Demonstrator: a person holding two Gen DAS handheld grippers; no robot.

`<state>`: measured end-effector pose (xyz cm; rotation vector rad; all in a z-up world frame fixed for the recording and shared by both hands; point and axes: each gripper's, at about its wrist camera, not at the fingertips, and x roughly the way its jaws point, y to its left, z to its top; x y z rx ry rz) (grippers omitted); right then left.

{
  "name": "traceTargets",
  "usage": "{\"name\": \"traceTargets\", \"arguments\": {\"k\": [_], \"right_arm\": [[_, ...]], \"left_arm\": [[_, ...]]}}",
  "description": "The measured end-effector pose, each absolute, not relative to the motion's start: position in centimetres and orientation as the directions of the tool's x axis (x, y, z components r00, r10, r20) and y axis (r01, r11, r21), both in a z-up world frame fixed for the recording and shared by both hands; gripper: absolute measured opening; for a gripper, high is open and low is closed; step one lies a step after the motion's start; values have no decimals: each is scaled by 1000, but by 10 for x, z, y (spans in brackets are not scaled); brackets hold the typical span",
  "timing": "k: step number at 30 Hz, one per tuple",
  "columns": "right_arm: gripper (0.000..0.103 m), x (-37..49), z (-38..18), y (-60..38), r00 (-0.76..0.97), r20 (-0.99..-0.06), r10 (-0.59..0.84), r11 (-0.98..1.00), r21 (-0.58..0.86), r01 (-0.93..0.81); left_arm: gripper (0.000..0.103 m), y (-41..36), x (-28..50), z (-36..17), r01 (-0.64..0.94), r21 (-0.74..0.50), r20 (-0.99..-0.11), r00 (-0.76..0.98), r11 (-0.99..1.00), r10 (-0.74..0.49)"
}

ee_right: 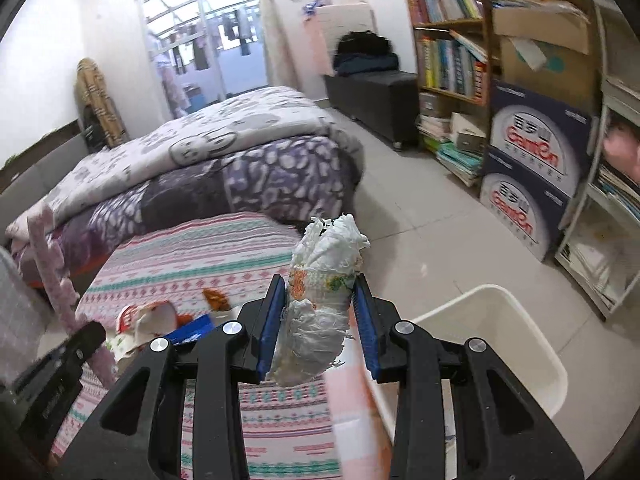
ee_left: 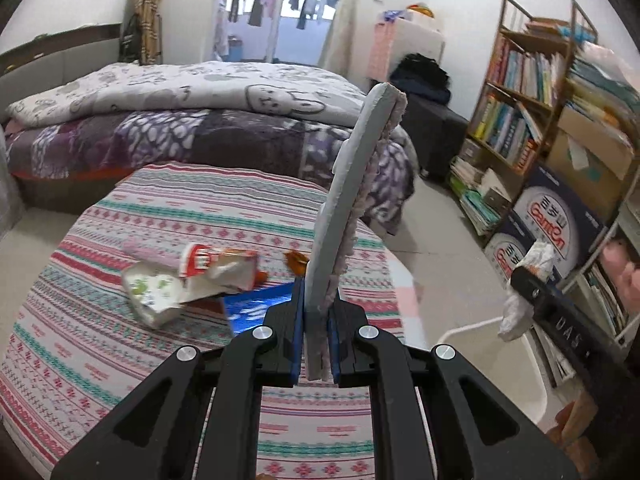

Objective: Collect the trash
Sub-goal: 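Drop the white bundle into the bin with right tool while left tool carries the strip, then lower the grey fuzzy strip into the bin and open the left tool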

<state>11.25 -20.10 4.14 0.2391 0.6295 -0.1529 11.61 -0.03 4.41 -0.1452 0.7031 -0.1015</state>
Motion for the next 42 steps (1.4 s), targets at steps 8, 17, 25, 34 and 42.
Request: {"name": "traceTargets", "arguments": {"k": [8,17,25,34,42], "right_arm": [[33,108,37,-255,766,-631,-127,922,209,325],[40,100,34,-308,724,-665,-184,873,228,431],[76,85,36,-353,693,-668,-270,817,223,533],[82,68,37,-394,688,-666,-289,741,299,601],[85,61,34,-418,675,-676,-294,683,345,643]], "left_arm": [[10,-56,114,33,166,-142,-647,730,976,-219],[10,-115,115,19,302,-148,-678,662,942,-319],[10,-160,119,1,363,-176,-709,598,915,-374],[10,-201,120,-12,409,-177,-726,560,895,-399],[13,-227,127,-14,446,-196,-730,529,873,-434]]}}
